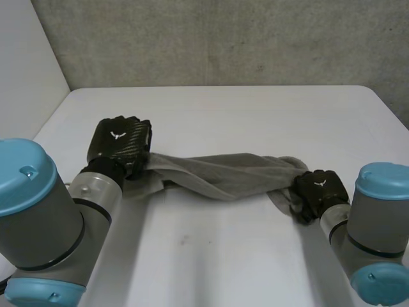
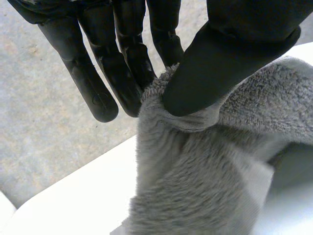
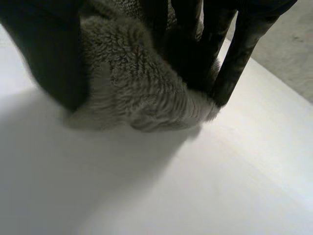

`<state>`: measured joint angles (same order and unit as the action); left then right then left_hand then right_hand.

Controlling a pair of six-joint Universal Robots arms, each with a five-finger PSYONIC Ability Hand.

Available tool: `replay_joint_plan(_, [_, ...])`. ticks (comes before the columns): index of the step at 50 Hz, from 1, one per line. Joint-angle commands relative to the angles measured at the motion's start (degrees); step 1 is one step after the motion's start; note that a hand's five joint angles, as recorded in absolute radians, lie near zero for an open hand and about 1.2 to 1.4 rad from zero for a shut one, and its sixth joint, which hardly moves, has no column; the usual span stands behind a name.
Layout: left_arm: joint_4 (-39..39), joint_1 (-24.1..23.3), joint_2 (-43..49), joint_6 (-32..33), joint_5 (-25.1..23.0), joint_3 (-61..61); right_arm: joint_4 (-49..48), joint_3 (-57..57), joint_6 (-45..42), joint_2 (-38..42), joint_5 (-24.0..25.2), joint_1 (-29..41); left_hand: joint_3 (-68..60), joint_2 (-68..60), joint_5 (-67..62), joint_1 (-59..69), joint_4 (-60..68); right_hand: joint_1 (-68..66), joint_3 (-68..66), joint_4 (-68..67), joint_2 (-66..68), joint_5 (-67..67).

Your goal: Fold the towel.

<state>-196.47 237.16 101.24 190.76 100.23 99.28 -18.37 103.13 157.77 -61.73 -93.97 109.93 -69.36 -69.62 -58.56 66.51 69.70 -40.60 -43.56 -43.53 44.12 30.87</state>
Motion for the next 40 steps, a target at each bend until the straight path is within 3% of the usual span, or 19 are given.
replay_joint_plan(1, [-0.05, 0.85, 0.18, -0.04, -0.04, -0.05, -5.18, 1.20, -2.73, -2.78, 0.19, -0.77, -10.64, -10.38, -11.44, 13.49, 10.30, -39.40, -36.44, -36.47, 35.88, 39.13])
replay_joint_plan(6, [0.13, 0.85, -0.70, 0.05, -0.04, -0.75, -5.27, 0.85, -3.25, -7.35, 1.86, -2.44, -10.64, -10.38, -11.44, 13.49, 10.30, -39.40, -36.44, -36.47, 35.88, 39.13])
replay_joint_plan(12, [1.80, 3.04, -6.76, 0.14, -0.13, -2.07, 0.79, -1.62, -3.78, -17.72, 7.92, -5.16, -10.64, -10.38, -11.44, 13.49, 10.30, -39.40, -36.44, -36.47, 35.88, 39.13])
replay_joint_plan(17, [5.58, 6.56, -12.91, 0.05, -1.80, -4.45, 12.83, -8.38, -4.13, -24.75, 12.23, -7.36, -10.64, -10.38, -11.44, 13.49, 10.30, -39.40, -36.44, -36.47, 35.88, 39.13])
replay_joint_plan(21, [8.47, 11.02, -17.03, -0.04, -5.39, -6.72, 30.96, -21.17, -4.22, -26.60, 16.35, -9.72, -10.64, -10.38, -11.44, 13.49, 10.30, -39.40, -36.44, -36.47, 35.88, 39.13])
replay_joint_plan(22, [8.48, 11.04, -17.04, -0.04, -5.40, -6.73, 31.03, -21.21, -4.22, -26.60, 16.36, -9.73, -10.64, -10.38, -11.44, 13.49, 10.30, -39.40, -36.44, -36.47, 35.88, 39.13])
replay_joint_plan(24, [9.70, 15.41, -17.57, -0.04, -7.76, -7.52, 44.06, -30.49, -5.35, -25.64, 19.51, -12.79, -10.64, -10.38, -11.44, 13.49, 10.30, -39.40, -36.44, -36.47, 35.88, 39.13])
replay_joint_plan(25, [9.71, 15.43, -17.57, -0.04, -7.77, -7.52, 44.12, -30.53, -5.36, -25.63, 19.53, -12.81, -10.64, -10.38, -11.44, 13.49, 10.30, -39.40, -36.44, -36.47, 35.88, 39.13])
replay_joint_plan(27, [11.80, 19.02, -16.70, -0.04, -10.48, -7.09, 54.88, -36.04, -9.82, -21.53, 23.29, -15.96, -10.64, -10.38, -11.44, 13.49, 10.30, -39.40, -36.44, -36.47, 35.88, 39.13])
replay_joint_plan(30, [14.53, 20.53, -15.04, -0.47, -13.30, -6.21, 61.23, -39.22, -15.45, -16.08, 25.58, -16.94, -10.64, -10.38, -11.44, 13.49, 10.30, -39.40, -36.44, -36.47, 35.88, 39.13])
replay_joint_plan(40, [15.86, 18.95, -1.24, -0.39, -15.77, -3.92, 59.78, -40.29, -13.11, -3.50, 26.21, -16.68, -10.64, -10.38, -11.44, 13.49, 10.30, -39.40, -36.44, -36.47, 35.88, 39.13])
